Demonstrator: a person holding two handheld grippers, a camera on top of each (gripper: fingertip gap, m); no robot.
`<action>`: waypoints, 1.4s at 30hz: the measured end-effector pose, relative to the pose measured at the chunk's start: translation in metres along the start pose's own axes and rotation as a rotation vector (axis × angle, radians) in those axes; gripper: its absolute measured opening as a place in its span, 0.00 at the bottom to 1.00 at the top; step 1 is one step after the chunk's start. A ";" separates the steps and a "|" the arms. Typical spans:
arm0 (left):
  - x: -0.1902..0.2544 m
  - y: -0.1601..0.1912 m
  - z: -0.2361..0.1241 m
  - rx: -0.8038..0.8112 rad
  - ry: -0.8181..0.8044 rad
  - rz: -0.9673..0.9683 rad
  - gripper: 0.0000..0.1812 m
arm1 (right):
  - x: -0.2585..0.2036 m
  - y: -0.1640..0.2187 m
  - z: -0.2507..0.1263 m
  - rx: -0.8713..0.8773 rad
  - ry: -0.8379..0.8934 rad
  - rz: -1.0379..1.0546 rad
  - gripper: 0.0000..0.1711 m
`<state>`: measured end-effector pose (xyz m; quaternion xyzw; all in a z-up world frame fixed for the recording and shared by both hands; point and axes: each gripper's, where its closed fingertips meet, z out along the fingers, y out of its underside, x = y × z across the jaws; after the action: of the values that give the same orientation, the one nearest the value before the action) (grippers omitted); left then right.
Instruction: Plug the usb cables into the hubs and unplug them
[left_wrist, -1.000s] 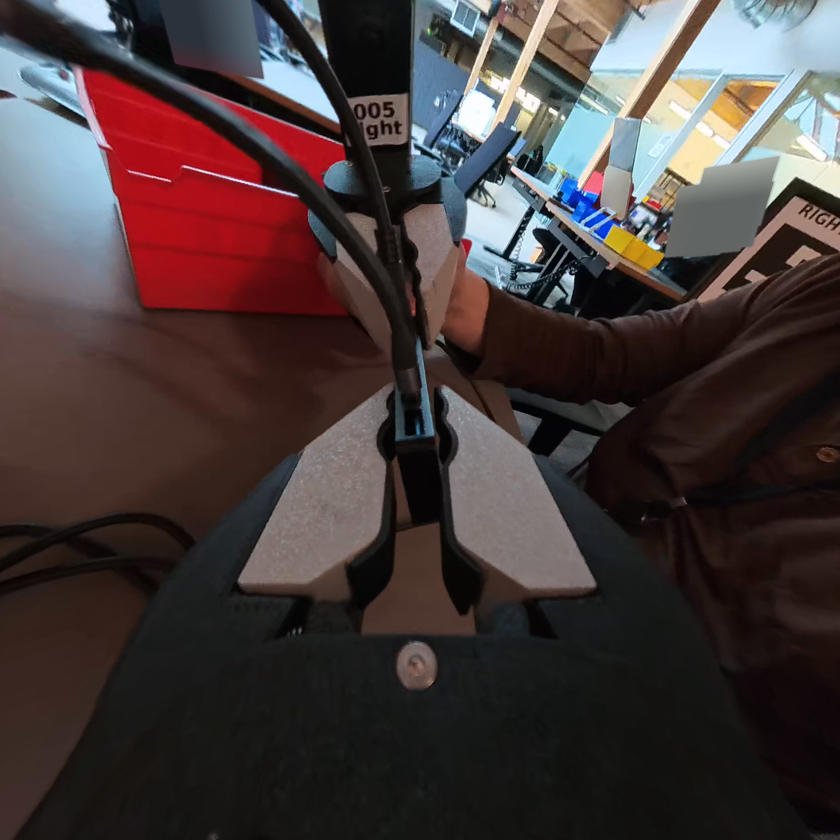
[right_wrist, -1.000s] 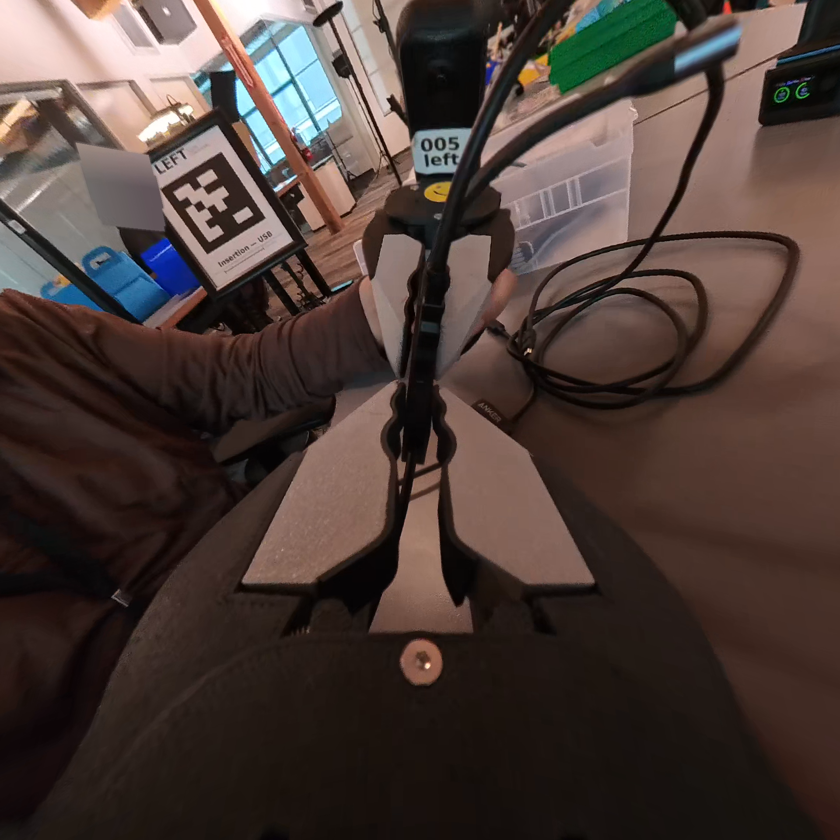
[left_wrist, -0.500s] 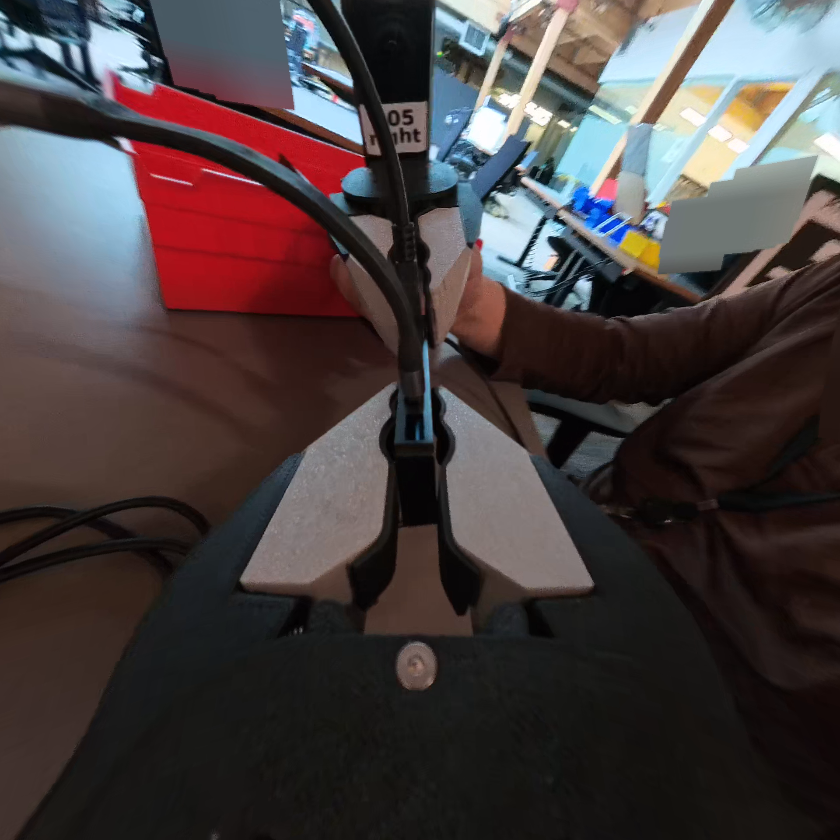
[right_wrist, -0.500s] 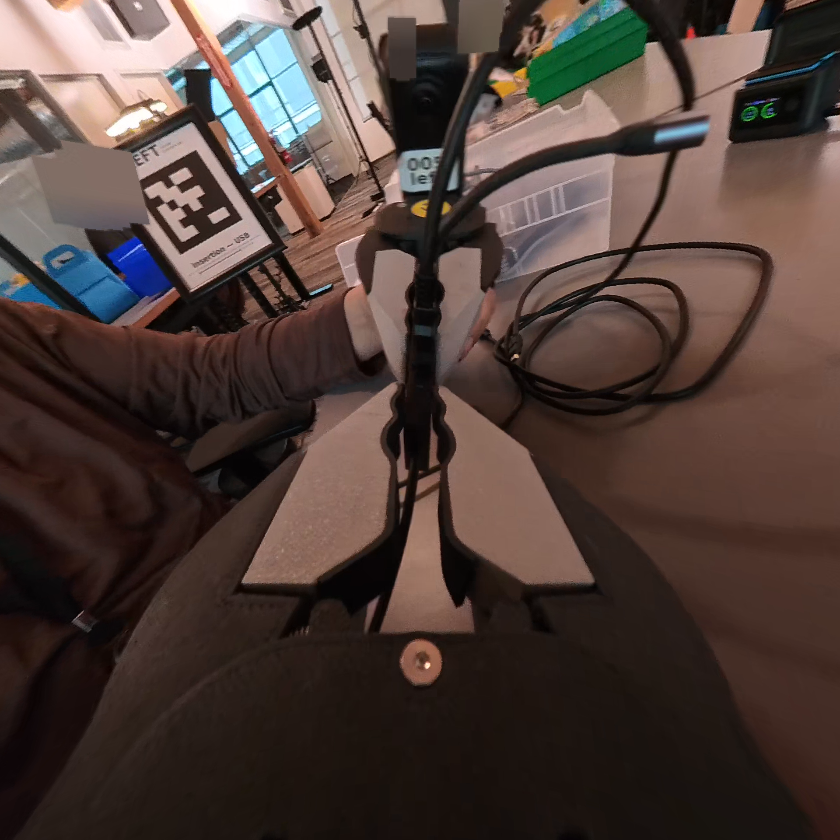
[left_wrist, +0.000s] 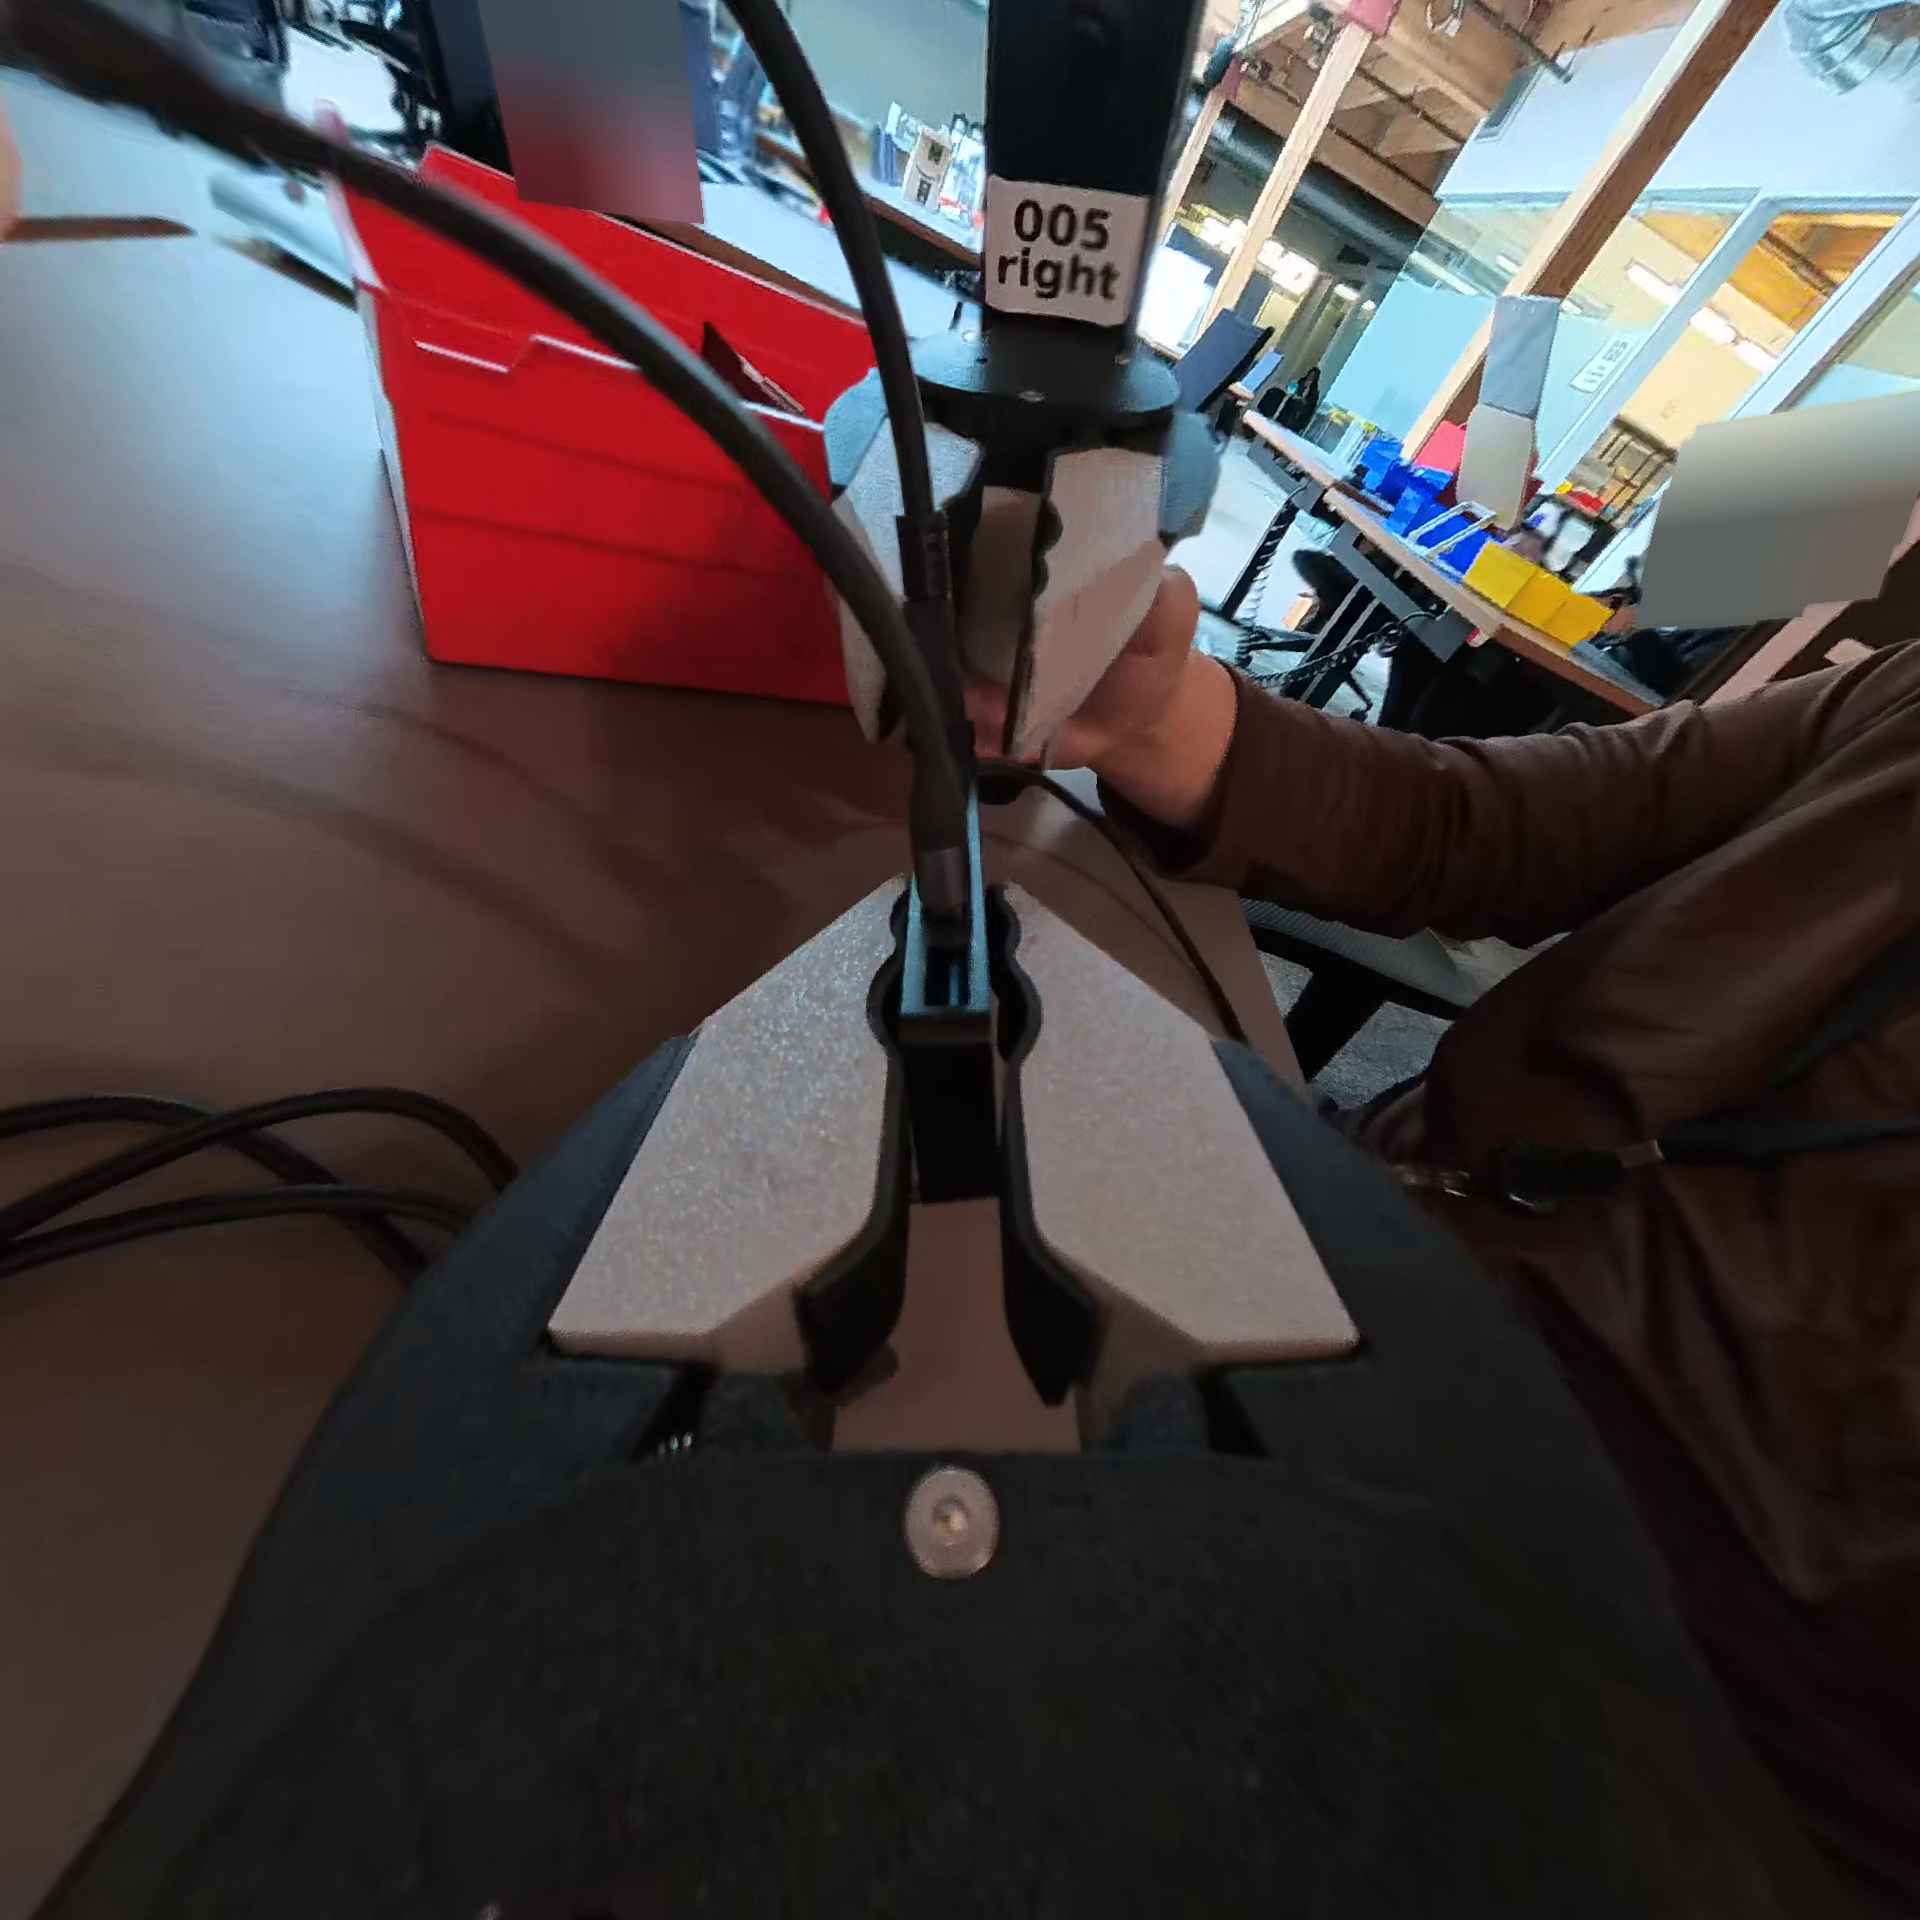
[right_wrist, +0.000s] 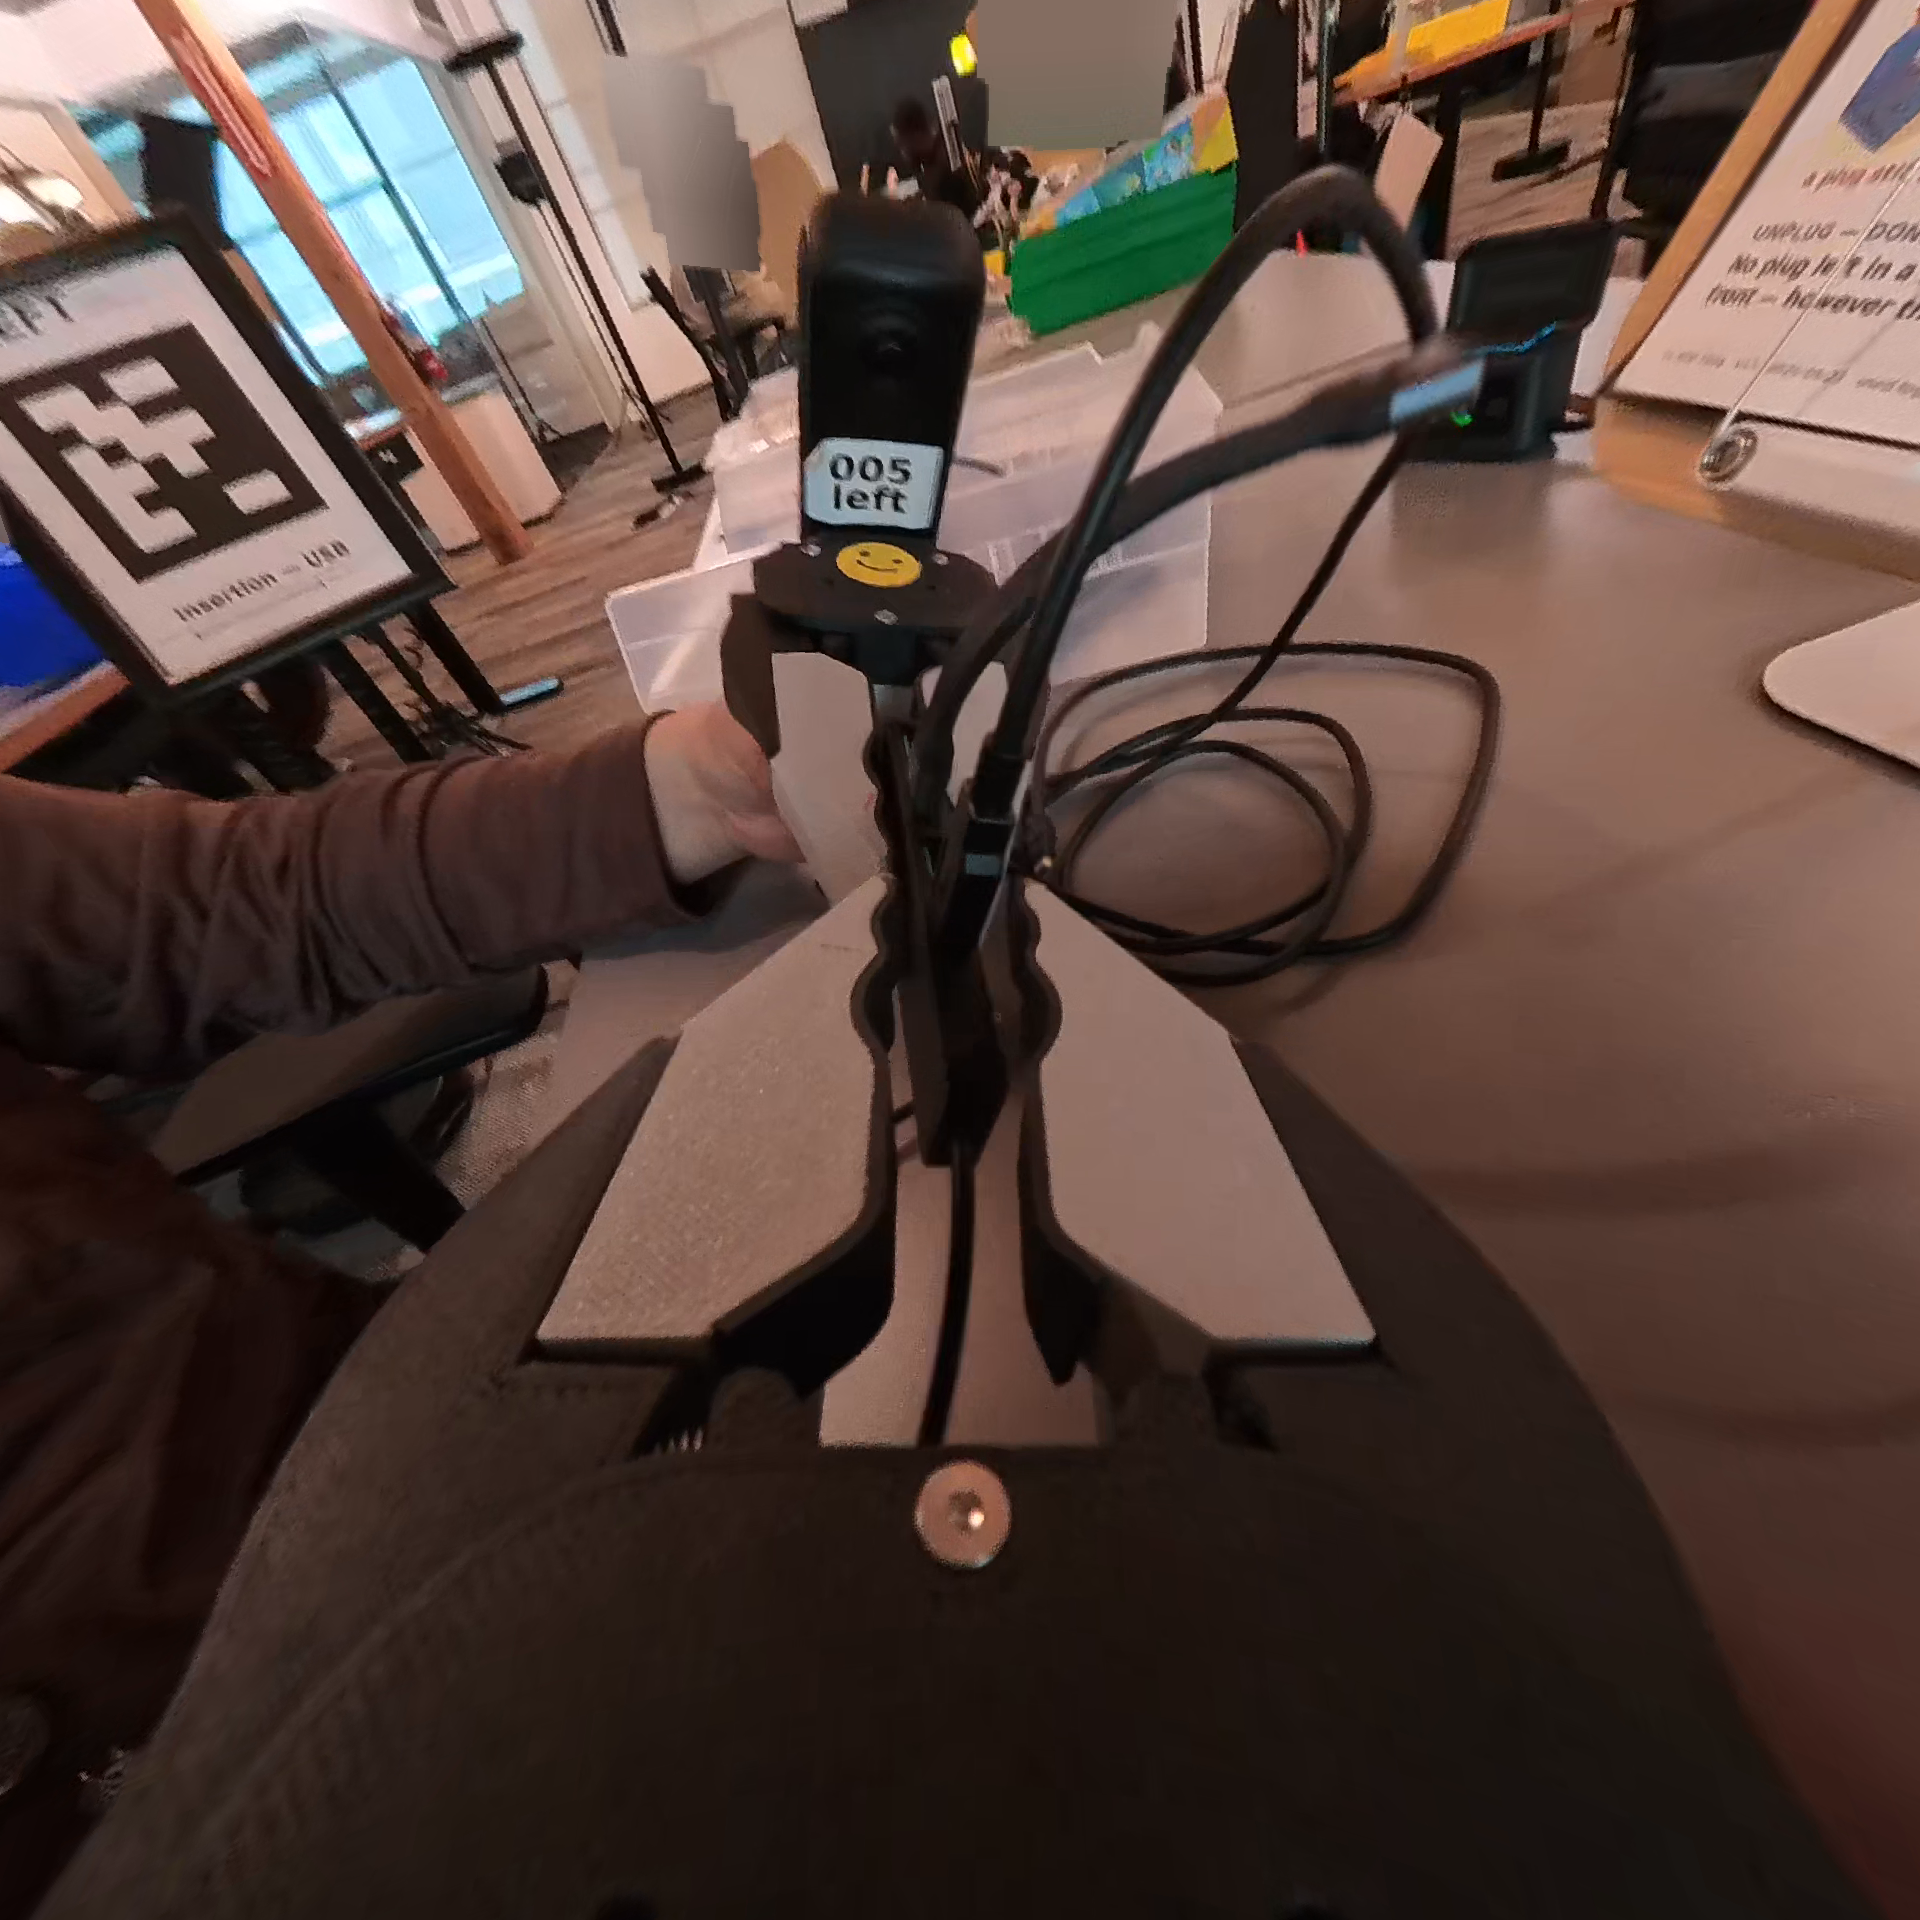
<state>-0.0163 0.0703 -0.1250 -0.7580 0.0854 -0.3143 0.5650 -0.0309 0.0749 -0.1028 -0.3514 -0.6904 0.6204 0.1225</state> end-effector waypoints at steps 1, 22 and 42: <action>-0.002 0.002 0.002 -0.014 -0.019 0.007 0.05 | 0.001 0.004 0.003 -0.022 0.020 -0.011 0.08; 0.001 -0.003 0.005 0.010 -0.032 0.032 0.06 | 0.001 -0.011 -0.003 0.075 -0.010 0.024 0.04; -0.003 -0.008 0.002 0.034 -0.064 0.019 0.05 | 0.004 -0.003 -0.004 0.023 0.019 -0.071 0.04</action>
<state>-0.0194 0.0760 -0.1190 -0.7571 0.0692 -0.2861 0.5832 -0.0323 0.0811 -0.1001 -0.3314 -0.6939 0.6202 0.1551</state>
